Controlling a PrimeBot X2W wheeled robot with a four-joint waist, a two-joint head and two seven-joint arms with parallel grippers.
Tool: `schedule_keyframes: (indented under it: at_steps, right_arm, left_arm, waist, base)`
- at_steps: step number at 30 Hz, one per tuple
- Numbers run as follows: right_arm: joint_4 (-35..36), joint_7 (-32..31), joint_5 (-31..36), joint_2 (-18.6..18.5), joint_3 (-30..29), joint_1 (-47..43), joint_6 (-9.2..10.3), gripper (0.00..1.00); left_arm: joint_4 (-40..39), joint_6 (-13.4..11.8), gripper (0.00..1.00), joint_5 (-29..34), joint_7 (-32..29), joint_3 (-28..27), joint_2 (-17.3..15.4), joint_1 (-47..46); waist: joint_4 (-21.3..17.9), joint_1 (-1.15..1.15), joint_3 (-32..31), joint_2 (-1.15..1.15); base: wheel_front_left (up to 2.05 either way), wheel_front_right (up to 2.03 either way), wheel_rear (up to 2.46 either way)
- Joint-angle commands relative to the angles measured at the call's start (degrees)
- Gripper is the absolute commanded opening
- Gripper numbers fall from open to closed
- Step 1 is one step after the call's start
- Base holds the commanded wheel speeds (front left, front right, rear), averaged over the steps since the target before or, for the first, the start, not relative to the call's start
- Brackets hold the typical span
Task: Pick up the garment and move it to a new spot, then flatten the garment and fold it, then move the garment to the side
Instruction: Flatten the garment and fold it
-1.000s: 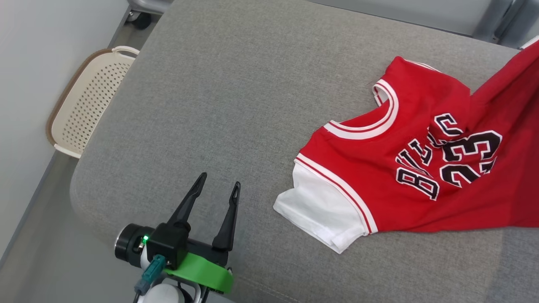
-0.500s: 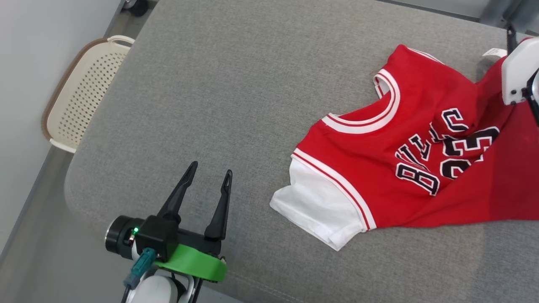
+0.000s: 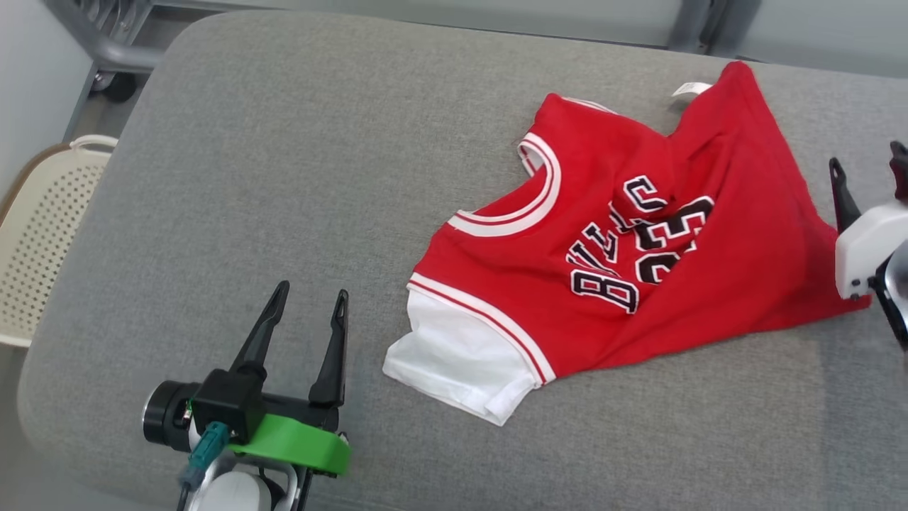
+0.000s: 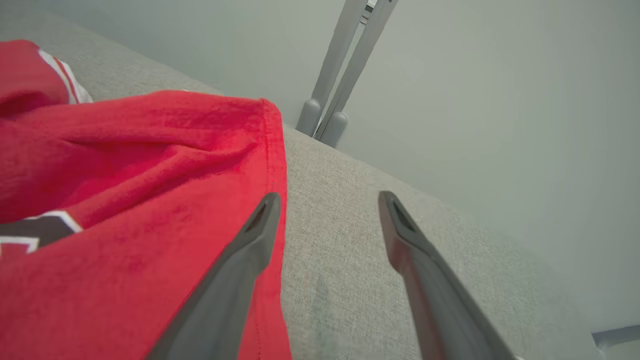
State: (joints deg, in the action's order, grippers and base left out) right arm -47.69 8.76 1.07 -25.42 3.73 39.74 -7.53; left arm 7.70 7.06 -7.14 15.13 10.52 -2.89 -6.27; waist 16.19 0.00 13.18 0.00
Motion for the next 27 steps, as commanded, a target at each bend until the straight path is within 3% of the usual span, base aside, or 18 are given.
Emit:
schedule_keyframes:
  at_steps: [1,8,17,21,27]
  right_arm:
    - [1.61,-0.36,-0.98,0.12,-0.41,-2.51,0.09,1.00]
    - [15.69,-3.01,-4.48,3.32,-5.34,-14.88,0.09,1.00]
    - [35.76,-1.48,-3.44,14.45,-13.06,-30.43,0.09,1.00]
    - [41.15,0.22,-2.16,18.95,-13.43,-36.05,0.09,1.00]
    - [44.87,1.64,-1.82,21.60,-11.86,-40.60,0.09,1.00]
  left_arm:
    - [0.70,-0.05,1.00,-0.52,0.04,-0.25,-0.09,0.87]
    - [6.59,0.38,1.00,-2.09,0.04,1.30,-1.24,0.00]
    - [9.76,0.34,1.00,-2.92,0.04,1.14,-2.05,-0.75]
    - [10.60,0.33,1.00,-3.13,0.04,0.96,-2.33,-0.01]
    - [12.76,0.39,1.00,-3.00,0.04,1.87,-3.18,-1.49]
  waist:
    - [-3.39,0.00,-3.13,0.00]
    - [-6.41,0.00,-6.01,0.00]
    - [-9.56,0.00,-8.79,0.00]
    - [-10.93,0.00,-9.94,0.00]
    - [-13.15,0.00,-10.47,0.00]
  base:
    - [0.00,0.00,0.00]
    - [0.00,0.00,0.00]
    - [0.00,0.00,0.00]
    - [0.00,0.00,0.00]
    - [0.00,0.00,0.00]
